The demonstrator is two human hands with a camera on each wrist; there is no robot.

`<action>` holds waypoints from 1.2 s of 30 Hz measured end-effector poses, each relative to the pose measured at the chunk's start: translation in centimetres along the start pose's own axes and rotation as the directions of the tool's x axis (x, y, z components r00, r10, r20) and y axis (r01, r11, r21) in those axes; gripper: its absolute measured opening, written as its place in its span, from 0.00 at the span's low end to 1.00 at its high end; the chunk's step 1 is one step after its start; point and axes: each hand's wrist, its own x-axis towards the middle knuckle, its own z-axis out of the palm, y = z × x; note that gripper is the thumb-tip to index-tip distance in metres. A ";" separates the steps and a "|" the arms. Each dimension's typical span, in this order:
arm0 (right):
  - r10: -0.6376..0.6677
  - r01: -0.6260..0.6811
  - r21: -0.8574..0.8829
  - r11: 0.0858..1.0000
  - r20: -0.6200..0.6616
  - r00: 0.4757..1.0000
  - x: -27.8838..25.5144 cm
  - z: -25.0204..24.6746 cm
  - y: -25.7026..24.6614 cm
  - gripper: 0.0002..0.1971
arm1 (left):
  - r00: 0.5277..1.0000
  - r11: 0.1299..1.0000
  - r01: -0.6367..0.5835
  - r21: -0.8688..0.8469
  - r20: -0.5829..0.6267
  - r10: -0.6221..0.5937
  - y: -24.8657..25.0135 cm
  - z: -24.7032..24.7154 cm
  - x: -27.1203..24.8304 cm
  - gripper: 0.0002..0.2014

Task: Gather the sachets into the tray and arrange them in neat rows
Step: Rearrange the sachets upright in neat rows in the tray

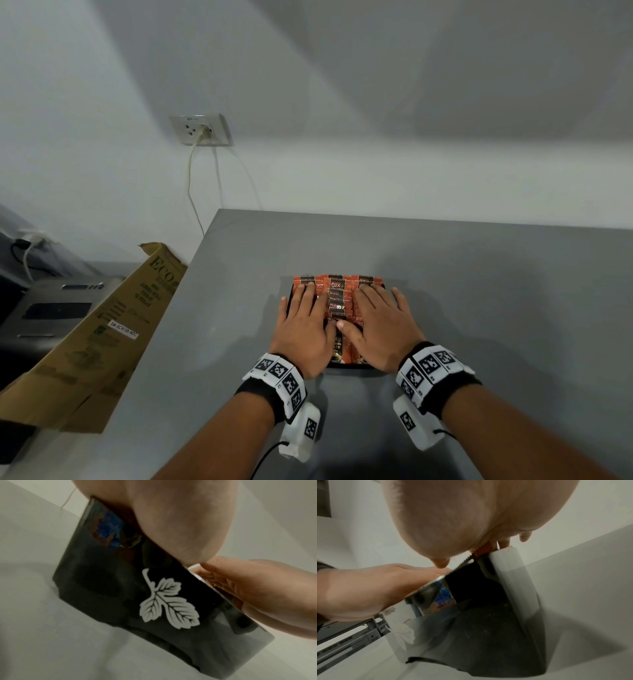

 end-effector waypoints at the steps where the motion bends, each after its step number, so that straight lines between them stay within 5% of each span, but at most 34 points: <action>1: -0.001 0.001 0.001 1.000 -0.018 1.000 0.0 -0.1 0.0 0.43 | 1.000 1.000 0.002 -0.012 -0.003 -0.002 0.0 -0.1 0.1 0.31; 5: 0.000 -0.001 -0.020 1.000 -0.081 0.997 0.4 -0.6 0.1 0.43 | 0.999 1.000 0.010 -0.018 -0.038 -0.011 -0.1 -0.6 0.8 0.31; 15: 0.023 -0.023 -0.022 0.999 0.006 1.000 1.1 -0.1 0.3 0.44 | 1.000 1.000 0.009 0.022 0.019 -0.009 -0.3 -0.6 1.8 0.31; 22: 0.024 -0.024 0.006 1.000 -0.011 1.000 -0.7 -1.1 0.9 0.45 | 0.999 0.997 -0.006 -0.078 -0.051 0.002 -1.1 -1.8 0.2 0.31; 30: -0.026 0.031 -0.037 0.999 0.138 0.990 -3.8 1.1 0.4 0.42 | 0.990 0.992 -0.068 0.107 0.128 0.054 -1.7 -0.5 -2.5 0.39; 36: -0.034 0.035 -0.011 0.999 0.091 0.995 -4.6 0.5 0.4 0.46 | 0.997 0.998 -0.057 0.039 0.046 0.055 -2.0 -1.2 -3.2 0.35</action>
